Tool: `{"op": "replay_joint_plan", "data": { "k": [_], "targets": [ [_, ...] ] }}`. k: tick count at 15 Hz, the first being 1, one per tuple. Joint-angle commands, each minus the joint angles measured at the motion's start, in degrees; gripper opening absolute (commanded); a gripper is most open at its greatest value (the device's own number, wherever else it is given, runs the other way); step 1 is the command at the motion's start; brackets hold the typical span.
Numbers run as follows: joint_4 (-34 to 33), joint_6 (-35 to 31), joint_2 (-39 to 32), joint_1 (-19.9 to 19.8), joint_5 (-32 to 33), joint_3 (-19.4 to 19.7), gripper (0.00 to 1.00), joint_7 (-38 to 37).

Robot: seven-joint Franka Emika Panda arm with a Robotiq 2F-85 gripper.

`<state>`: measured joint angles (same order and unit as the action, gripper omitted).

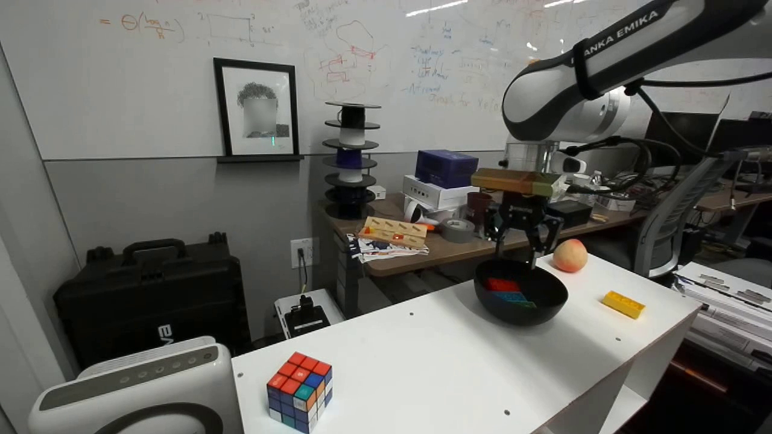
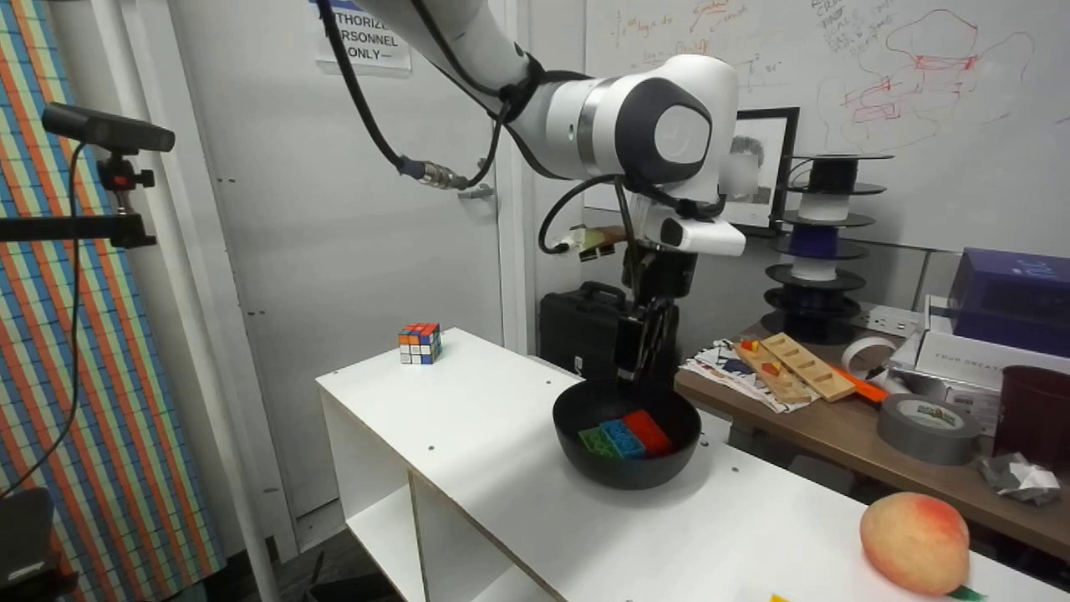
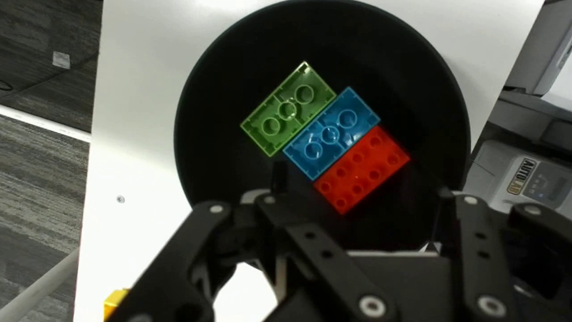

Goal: Put the green, blue, red and yellow building blocks inside the black bowl

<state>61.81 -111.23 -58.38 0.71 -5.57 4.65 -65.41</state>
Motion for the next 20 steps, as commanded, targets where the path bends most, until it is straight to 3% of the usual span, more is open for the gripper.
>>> {"op": "replay_joint_plan", "data": {
  "k": [1,8,20],
  "targets": [
    [0.7,-2.9,1.1,-0.6,-1.1,0.6,0.98,-0.9],
    [9.3,-10.3,5.7,-2.6,-3.8,4.5,1.00,-17.4],
    [36.1,-23.6,18.9,-5.0,-7.8,10.5,1.00,-40.8]
  ]
}}
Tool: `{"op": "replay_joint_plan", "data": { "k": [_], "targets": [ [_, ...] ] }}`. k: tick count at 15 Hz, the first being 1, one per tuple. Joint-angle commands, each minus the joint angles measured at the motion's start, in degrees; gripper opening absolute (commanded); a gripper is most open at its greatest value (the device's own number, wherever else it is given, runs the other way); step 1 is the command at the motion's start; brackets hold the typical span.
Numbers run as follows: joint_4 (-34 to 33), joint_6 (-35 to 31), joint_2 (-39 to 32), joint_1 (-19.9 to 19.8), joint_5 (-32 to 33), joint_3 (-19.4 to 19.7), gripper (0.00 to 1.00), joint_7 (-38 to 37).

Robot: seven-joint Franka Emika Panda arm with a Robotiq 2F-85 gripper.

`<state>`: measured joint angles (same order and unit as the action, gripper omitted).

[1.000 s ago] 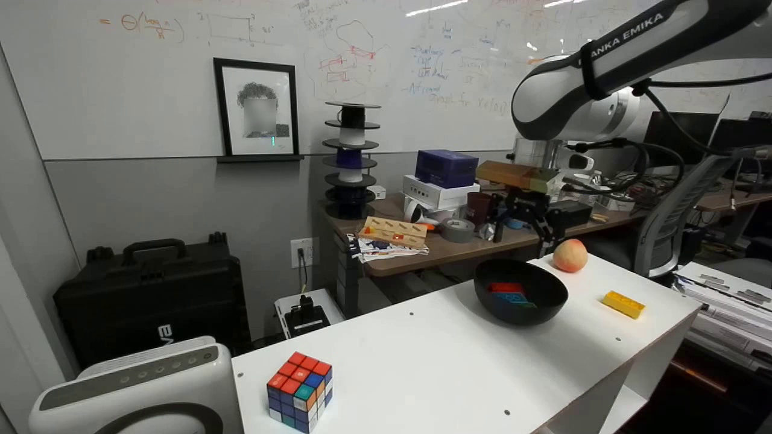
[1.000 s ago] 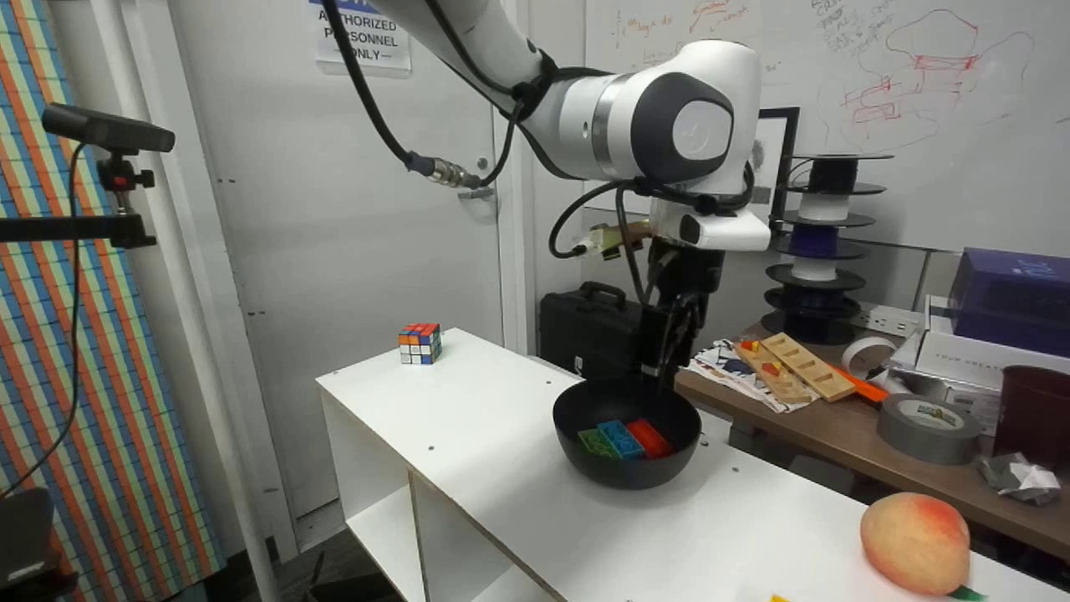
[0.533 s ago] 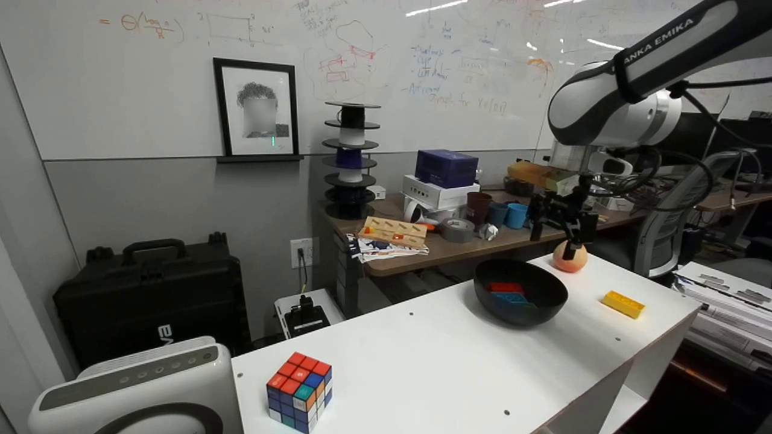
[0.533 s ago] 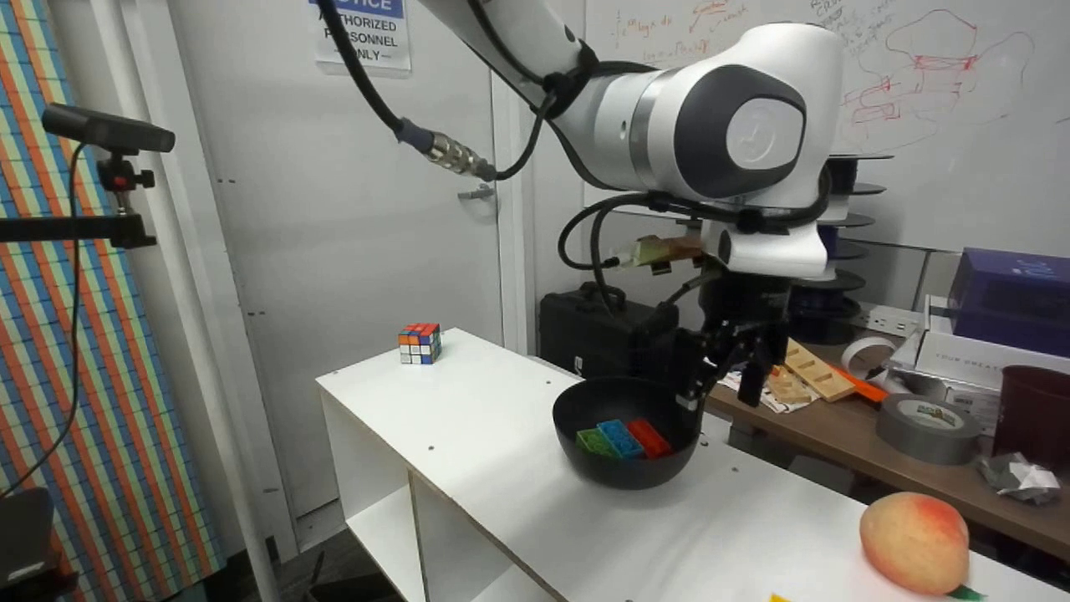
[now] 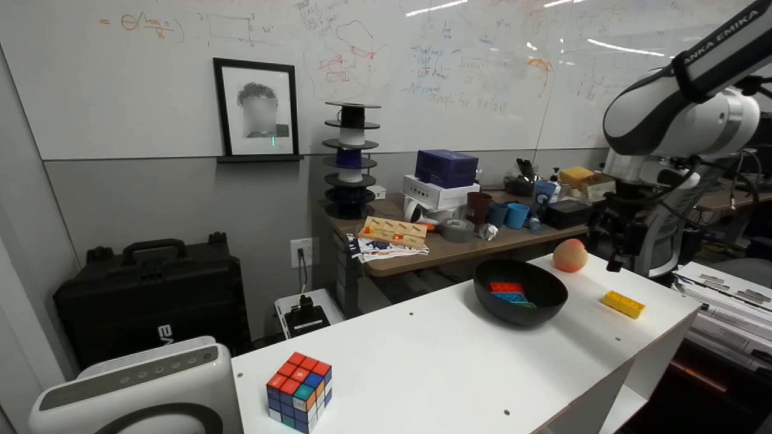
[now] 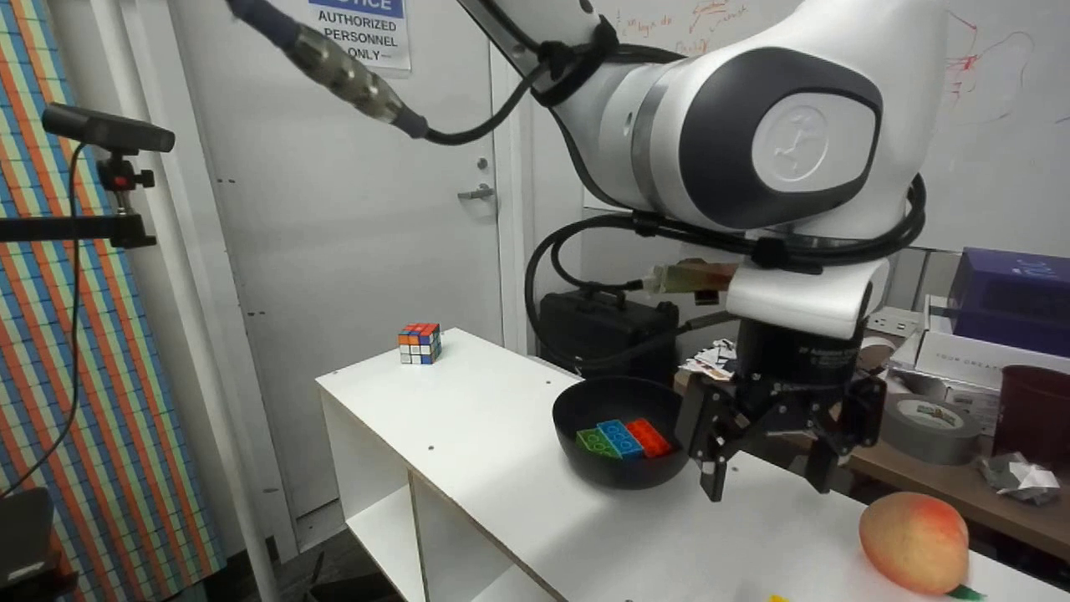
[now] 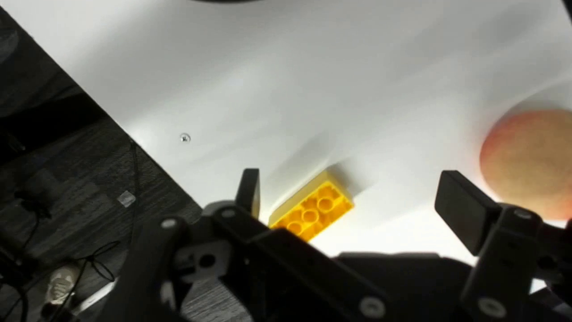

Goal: Put the green, blue, red and yellow building blocks inside the black bowl

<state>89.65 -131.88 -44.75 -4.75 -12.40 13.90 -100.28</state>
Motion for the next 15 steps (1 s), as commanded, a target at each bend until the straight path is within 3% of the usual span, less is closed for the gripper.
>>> {"op": "replay_joint_plan", "data": {
  "k": [1,5,6,13,15],
  "targets": [
    [9.5,-2.9,5.7,0.3,-1.1,1.7,1.00,-8.2],
    [12.7,-5.8,9.3,0.9,1.4,1.3,1.00,-8.2],
    [8.6,-3.2,5.0,-0.9,0.9,0.9,1.00,-8.3],
    [10.4,-4.4,7.4,-0.2,1.2,0.6,1.00,-8.3],
    [8.6,-4.5,6.0,-0.6,-0.6,0.7,1.00,-11.7]
  ]
}}
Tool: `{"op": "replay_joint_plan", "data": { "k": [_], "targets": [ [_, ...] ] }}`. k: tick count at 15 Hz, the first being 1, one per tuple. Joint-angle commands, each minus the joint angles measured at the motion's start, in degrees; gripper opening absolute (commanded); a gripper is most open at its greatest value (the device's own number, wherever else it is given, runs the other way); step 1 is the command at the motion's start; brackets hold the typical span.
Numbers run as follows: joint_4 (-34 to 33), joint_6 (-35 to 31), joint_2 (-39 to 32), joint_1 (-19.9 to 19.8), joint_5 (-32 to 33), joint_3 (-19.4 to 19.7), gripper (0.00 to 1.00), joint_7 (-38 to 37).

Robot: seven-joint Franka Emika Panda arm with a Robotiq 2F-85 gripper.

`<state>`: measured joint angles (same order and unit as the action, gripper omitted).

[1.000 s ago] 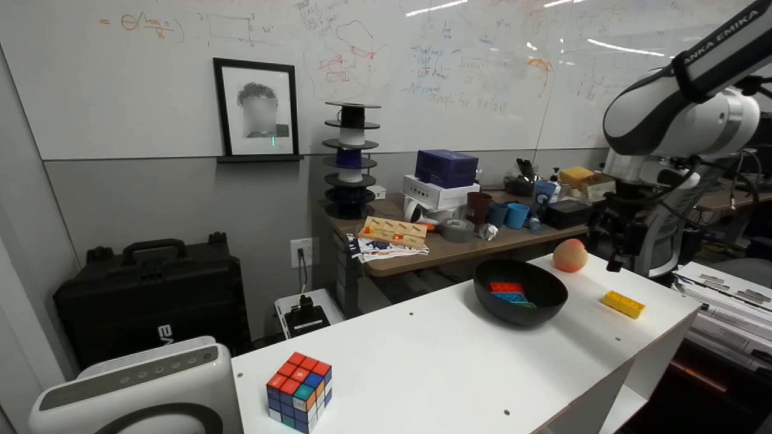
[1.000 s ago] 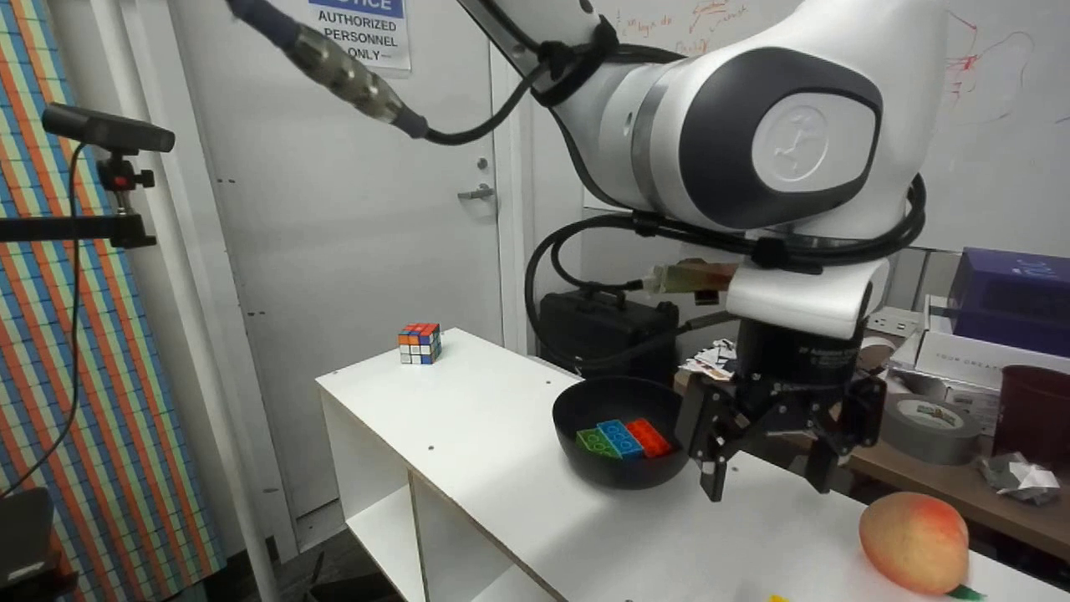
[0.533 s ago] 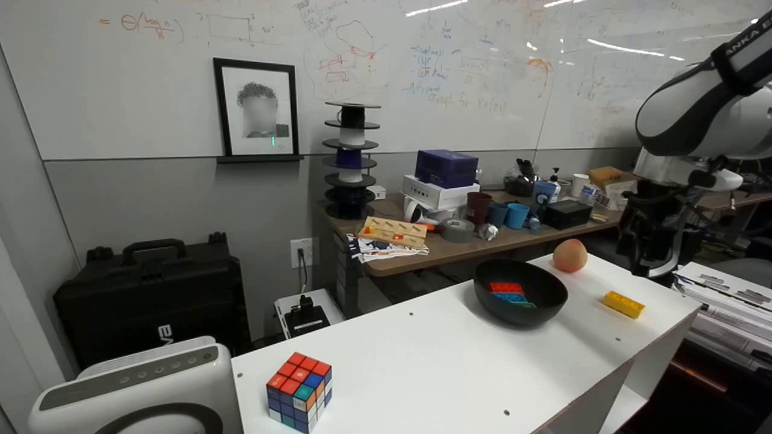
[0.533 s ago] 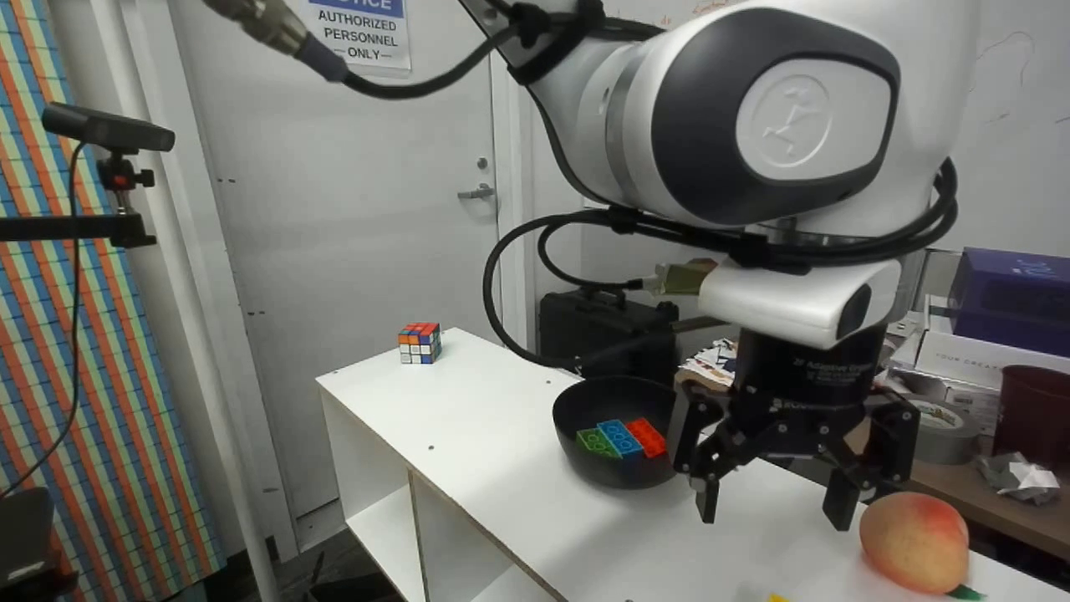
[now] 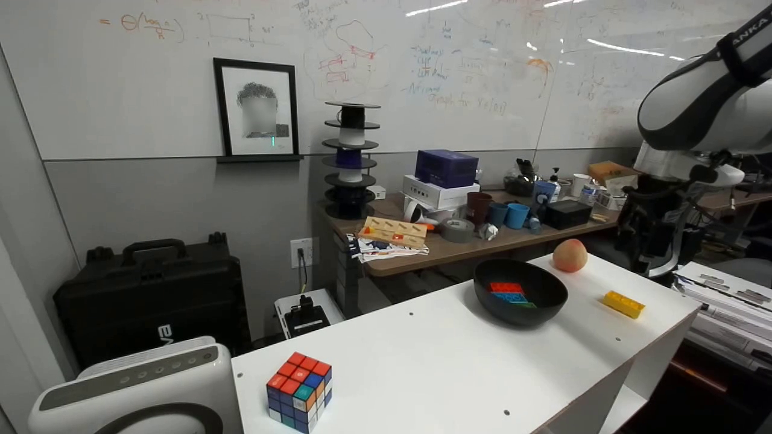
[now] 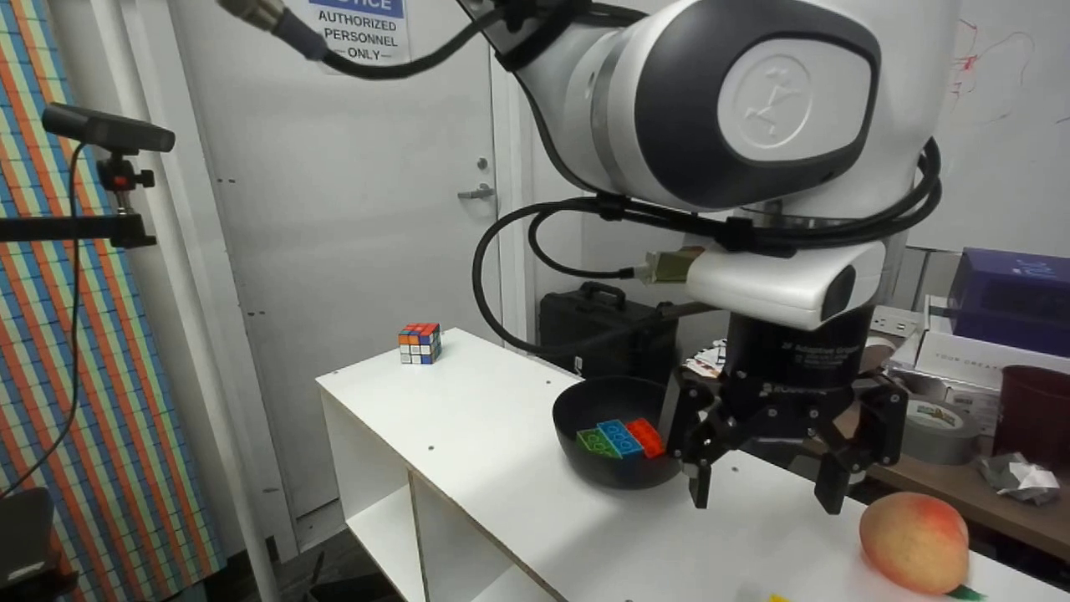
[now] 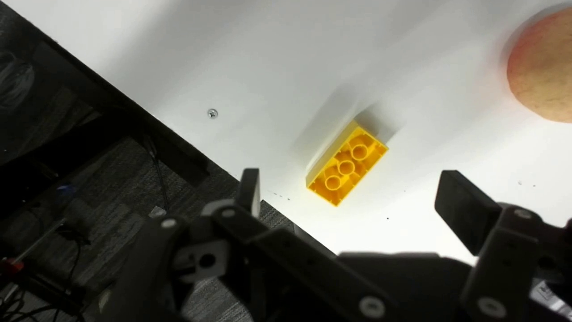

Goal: Put the green, blue, red and yellow building blocks inside the black bowl

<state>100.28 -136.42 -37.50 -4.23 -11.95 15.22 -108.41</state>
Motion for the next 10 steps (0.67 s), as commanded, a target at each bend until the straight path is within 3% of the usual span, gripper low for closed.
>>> {"op": "replay_joint_plan", "data": {
  "k": [1,10],
  "targets": [
    [-2.6,0.0,-1.8,-1.2,-1.8,-0.4,1.00,-5.9],
    [-11.4,2.6,-11.7,-4.9,-3.9,-0.1,1.00,-23.5]
  ]
}}
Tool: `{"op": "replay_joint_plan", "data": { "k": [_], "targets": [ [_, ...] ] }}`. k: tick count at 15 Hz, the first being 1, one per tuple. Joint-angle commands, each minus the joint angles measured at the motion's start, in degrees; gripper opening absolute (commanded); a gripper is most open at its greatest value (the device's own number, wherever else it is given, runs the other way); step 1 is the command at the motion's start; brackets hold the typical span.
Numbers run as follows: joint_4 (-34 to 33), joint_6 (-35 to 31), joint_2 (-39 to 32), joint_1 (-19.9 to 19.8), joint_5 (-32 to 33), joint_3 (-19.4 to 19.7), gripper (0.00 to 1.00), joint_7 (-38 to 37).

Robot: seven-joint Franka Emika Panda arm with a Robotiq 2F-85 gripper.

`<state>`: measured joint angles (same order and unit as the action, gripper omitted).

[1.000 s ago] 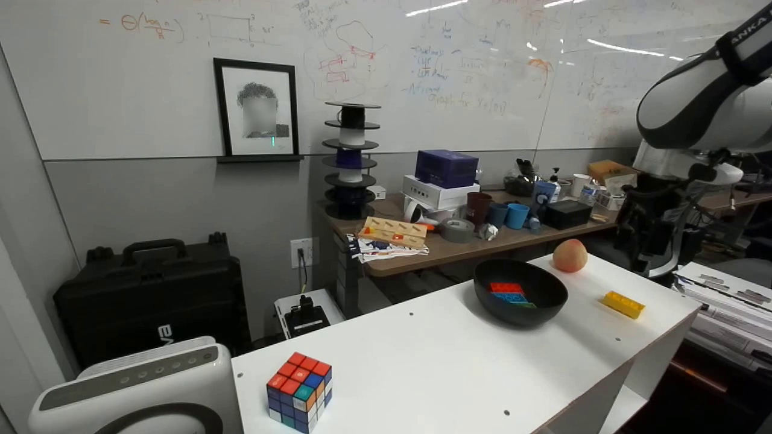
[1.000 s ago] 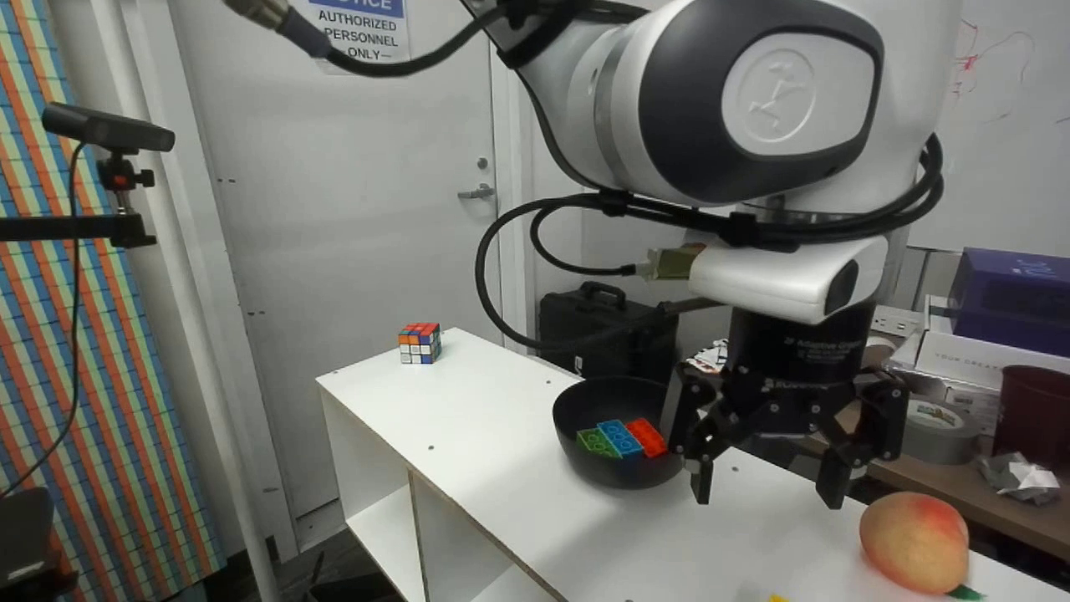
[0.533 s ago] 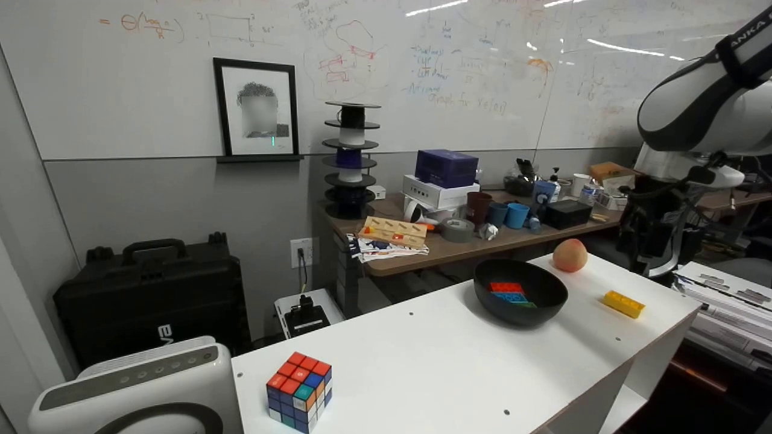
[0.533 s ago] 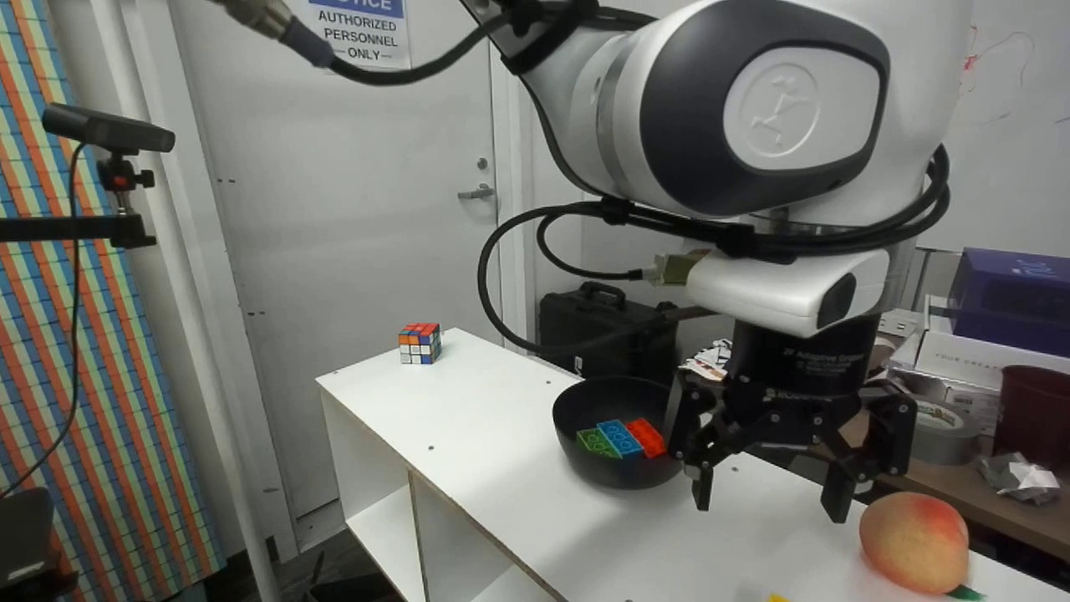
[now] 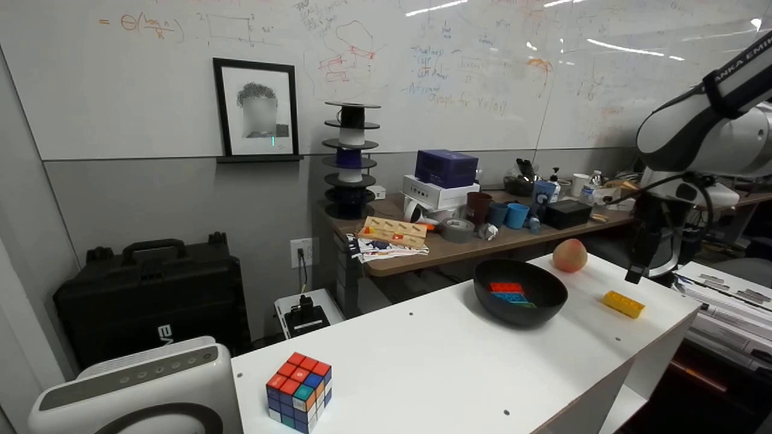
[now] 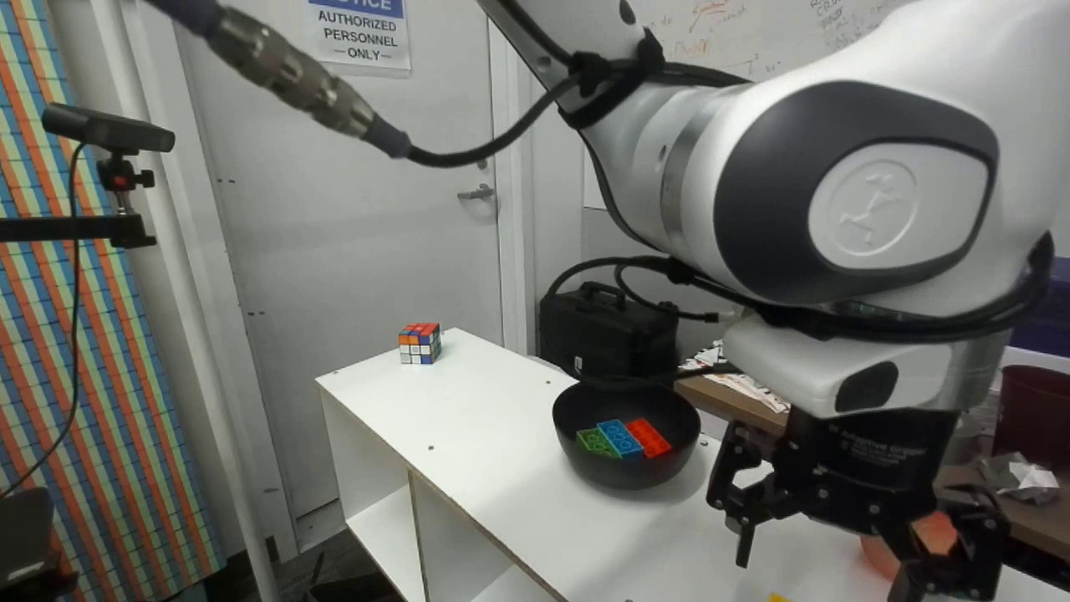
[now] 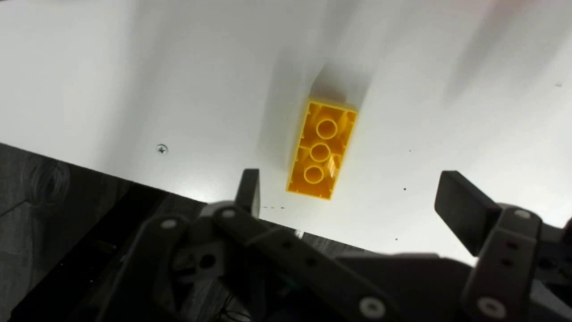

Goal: Put the green, blue, red and yellow building blocks inside the black bowl

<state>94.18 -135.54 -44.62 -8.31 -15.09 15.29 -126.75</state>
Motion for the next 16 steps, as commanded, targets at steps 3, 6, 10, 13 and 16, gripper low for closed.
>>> {"op": "replay_joint_plan", "data": {
  "k": [3,6,10,13,16],
  "targets": [
    [-9.0,3.1,-8.3,-1.4,-0.4,-0.6,1.00,-9.0],
    [-12.4,4.6,-11.2,-1.5,0.2,-0.7,1.00,-11.6],
    [-16.2,7.9,-13.7,-1.6,0.6,-1.1,1.00,-13.4],
    [-18.0,11.0,-14.6,-1.8,0.9,-1.4,0.68,-13.8],
    [-18.6,12.3,-14.7,-1.5,2.5,-1.0,0.42,-13.4]
  ]
}}
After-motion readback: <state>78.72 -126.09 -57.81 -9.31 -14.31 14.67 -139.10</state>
